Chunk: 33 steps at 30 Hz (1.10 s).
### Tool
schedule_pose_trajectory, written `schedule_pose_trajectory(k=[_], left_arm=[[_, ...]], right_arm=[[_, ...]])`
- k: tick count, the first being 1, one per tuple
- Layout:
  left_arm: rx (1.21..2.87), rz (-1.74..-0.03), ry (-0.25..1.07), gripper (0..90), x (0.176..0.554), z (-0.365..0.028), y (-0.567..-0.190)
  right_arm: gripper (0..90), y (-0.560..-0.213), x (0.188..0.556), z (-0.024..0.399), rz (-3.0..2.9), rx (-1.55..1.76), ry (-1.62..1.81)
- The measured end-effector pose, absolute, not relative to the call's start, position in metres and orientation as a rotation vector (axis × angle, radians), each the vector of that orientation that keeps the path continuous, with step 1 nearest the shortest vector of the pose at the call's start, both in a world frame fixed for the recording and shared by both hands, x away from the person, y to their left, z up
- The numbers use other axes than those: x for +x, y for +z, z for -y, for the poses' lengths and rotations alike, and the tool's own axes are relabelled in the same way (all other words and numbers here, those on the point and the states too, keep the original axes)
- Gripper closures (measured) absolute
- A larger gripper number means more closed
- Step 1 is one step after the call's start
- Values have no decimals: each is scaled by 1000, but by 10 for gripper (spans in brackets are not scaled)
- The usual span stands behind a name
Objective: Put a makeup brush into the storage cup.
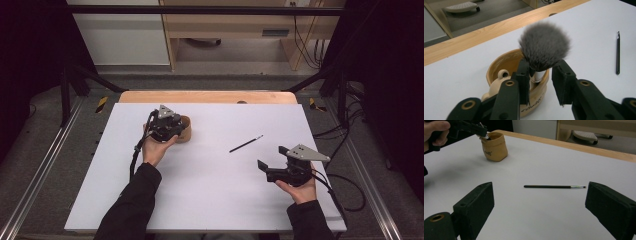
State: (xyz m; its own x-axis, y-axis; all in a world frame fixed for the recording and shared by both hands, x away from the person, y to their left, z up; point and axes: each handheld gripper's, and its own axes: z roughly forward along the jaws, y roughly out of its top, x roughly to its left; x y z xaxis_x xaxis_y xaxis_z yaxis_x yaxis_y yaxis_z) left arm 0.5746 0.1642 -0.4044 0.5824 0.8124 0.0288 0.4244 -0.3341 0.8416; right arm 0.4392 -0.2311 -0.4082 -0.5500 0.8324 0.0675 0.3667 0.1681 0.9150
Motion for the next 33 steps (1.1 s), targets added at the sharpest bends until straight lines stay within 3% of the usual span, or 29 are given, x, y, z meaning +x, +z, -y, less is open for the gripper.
schedule_pose_trajectory(k=[11, 33], left_arm=[[1932, -962, 603, 553, 555, -173, -399], [1904, -938, 581, 475, 509, -197, -400]], right_arm=[[89, -407, 438, 232, -1993, 1133, 1360], [88, -405, 437, 233, -1985, 1129, 1361]])
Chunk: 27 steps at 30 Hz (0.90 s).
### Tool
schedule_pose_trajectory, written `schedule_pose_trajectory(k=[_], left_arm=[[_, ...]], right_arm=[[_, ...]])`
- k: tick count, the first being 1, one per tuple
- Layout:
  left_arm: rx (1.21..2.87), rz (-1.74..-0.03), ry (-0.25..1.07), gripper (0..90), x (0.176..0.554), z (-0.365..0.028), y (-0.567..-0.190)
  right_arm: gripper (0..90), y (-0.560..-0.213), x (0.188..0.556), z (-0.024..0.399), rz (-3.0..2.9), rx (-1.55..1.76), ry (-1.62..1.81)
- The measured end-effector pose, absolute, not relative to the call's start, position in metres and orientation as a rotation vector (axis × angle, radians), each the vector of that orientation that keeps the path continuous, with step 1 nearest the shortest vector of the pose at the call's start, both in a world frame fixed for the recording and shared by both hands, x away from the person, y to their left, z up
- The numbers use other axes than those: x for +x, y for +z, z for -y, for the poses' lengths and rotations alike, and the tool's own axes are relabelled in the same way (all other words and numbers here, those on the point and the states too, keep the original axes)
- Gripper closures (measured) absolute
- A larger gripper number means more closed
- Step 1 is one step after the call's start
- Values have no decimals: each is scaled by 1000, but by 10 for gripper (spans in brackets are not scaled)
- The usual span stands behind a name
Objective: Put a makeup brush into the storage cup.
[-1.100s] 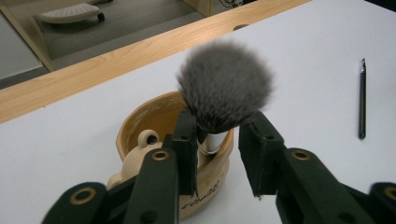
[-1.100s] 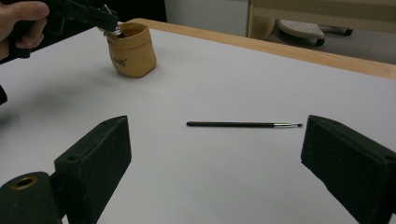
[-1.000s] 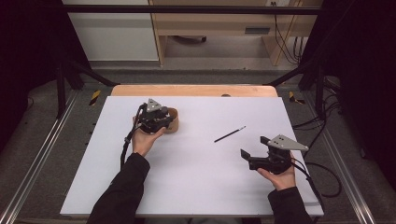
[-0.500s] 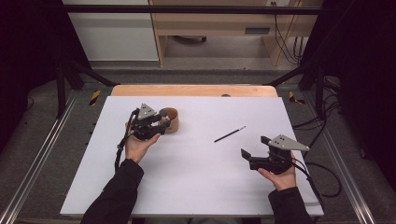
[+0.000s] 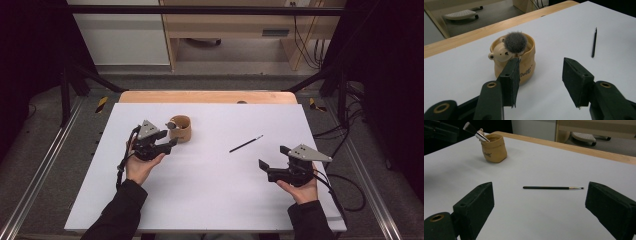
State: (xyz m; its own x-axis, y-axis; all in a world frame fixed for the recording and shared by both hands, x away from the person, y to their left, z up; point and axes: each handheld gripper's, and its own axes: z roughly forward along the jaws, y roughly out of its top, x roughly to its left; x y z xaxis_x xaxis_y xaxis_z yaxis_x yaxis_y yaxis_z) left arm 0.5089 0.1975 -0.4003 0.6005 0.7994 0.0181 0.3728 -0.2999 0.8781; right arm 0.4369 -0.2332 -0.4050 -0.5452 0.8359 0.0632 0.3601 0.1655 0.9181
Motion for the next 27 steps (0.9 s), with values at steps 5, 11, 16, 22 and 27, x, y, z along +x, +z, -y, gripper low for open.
schedule_pose_trajectory(k=[5, 11, 16, 22, 27], left_arm=[[1906, -932, 582, 442, 497, -204, -400], [1876, -936, 548, 379, 485, -213, -402], [1855, -934, 540, 325, 474, -222, -406], [1848, -932, 522, 267, 465, -229, -411], [1834, -916, 505, 223, 459, -233, -414]], right_arm=[[87, -404, 436, 233, -1985, 1128, 1362], [87, -403, 436, 234, -1981, 1127, 1362], [83, -403, 436, 234, -1986, 1129, 1357], [81, -403, 436, 233, -1991, 1130, 1356], [79, -403, 435, 234, -1993, 1130, 1349]])
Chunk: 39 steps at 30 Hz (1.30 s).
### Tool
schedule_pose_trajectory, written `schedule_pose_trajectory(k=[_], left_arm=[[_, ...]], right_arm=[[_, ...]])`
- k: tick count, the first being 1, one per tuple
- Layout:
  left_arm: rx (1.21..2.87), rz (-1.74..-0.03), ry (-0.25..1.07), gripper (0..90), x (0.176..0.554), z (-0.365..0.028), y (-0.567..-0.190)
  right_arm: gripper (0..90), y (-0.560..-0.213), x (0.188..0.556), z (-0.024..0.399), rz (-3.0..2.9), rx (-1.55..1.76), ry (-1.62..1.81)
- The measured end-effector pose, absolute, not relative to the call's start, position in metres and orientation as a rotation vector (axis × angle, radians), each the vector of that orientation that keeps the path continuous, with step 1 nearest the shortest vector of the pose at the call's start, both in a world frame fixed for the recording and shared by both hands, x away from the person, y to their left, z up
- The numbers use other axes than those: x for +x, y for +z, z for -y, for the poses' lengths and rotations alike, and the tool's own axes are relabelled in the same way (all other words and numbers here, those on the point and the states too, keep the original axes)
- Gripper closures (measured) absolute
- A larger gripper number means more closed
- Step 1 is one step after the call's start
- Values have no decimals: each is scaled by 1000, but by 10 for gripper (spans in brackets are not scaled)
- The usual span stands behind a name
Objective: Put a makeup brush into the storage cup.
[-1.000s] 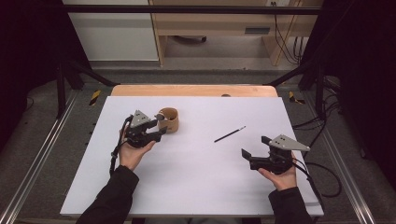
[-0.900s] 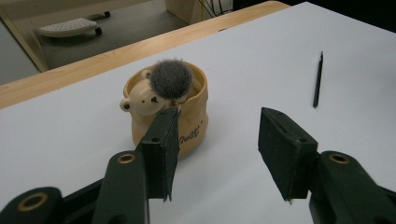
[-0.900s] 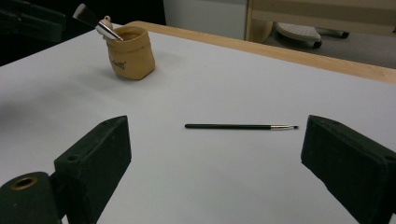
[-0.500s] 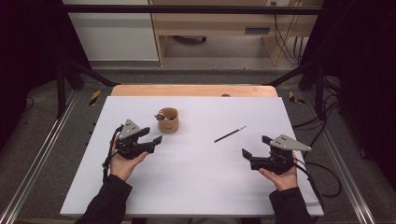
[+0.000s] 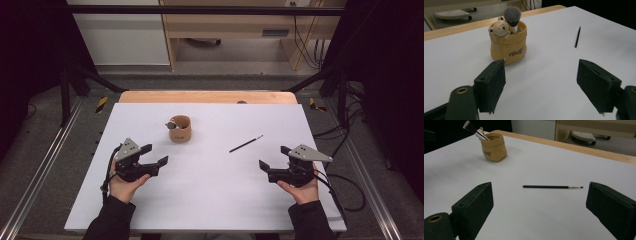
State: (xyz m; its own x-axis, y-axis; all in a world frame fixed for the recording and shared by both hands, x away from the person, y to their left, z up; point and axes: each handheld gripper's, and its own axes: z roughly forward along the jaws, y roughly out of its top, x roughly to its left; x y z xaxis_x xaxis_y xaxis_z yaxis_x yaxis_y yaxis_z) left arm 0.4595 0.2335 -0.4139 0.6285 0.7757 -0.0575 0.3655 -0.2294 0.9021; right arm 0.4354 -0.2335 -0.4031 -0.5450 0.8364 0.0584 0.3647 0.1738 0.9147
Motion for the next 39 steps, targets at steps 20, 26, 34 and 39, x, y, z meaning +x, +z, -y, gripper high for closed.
schedule_pose_trajectory(k=[20, 26, 34, 39], left_arm=[[1819, -885, 497, 119, 446, -245, -426], [1815, -895, 497, 115, 445, -250, -426], [1820, -909, 491, 108, 446, -253, -428], [1816, -913, 491, 113, 447, -255, -428]], right_arm=[[73, -403, 432, 237, -1987, 1133, 1348], [73, -403, 433, 236, -1990, 1133, 1347], [72, -402, 433, 236, -1991, 1130, 1343], [73, -402, 434, 237, -1991, 1128, 1342]])
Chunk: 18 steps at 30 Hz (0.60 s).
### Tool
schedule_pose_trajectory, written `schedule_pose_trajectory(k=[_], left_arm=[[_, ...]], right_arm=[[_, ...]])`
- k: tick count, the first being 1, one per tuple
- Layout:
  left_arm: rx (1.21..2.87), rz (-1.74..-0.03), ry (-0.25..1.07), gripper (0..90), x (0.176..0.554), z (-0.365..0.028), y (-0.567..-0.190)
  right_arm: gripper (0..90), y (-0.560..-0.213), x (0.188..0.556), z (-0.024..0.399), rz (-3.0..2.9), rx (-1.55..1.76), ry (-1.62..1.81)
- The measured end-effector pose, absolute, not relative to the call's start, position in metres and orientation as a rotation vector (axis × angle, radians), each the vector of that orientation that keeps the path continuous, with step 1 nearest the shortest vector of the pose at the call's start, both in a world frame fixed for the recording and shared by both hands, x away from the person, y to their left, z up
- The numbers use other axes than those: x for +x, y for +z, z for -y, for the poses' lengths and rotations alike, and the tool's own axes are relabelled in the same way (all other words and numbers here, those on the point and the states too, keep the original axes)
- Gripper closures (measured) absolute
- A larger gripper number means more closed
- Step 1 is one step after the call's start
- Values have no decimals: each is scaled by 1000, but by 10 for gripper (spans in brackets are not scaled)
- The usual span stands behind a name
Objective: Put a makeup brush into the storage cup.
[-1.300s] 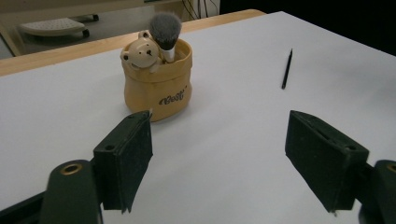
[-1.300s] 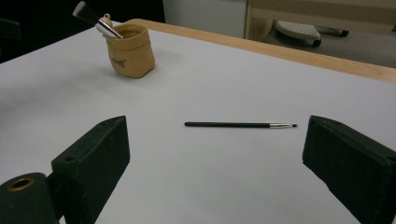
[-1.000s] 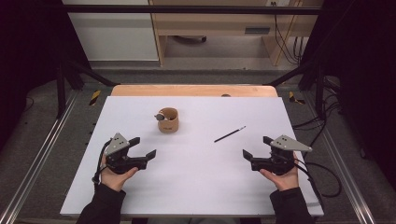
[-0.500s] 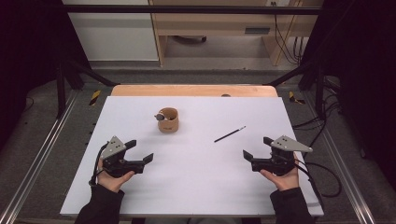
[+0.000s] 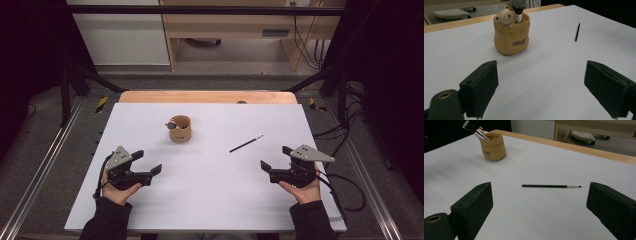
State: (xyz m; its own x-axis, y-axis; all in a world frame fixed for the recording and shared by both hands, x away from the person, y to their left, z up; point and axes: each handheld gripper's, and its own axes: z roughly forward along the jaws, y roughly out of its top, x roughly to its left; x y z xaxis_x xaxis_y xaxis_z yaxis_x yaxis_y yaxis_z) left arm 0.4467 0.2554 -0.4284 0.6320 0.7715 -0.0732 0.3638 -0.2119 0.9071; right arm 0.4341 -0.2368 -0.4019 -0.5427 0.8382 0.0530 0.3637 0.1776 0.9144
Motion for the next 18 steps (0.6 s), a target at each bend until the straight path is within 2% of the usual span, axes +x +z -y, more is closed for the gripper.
schedule_pose_trajectory(k=[18], left_arm=[[1821, -925, 497, 95, 447, -258, -429]], right_arm=[[74, -397, 447, 219, -2047, 1087, 1299]])
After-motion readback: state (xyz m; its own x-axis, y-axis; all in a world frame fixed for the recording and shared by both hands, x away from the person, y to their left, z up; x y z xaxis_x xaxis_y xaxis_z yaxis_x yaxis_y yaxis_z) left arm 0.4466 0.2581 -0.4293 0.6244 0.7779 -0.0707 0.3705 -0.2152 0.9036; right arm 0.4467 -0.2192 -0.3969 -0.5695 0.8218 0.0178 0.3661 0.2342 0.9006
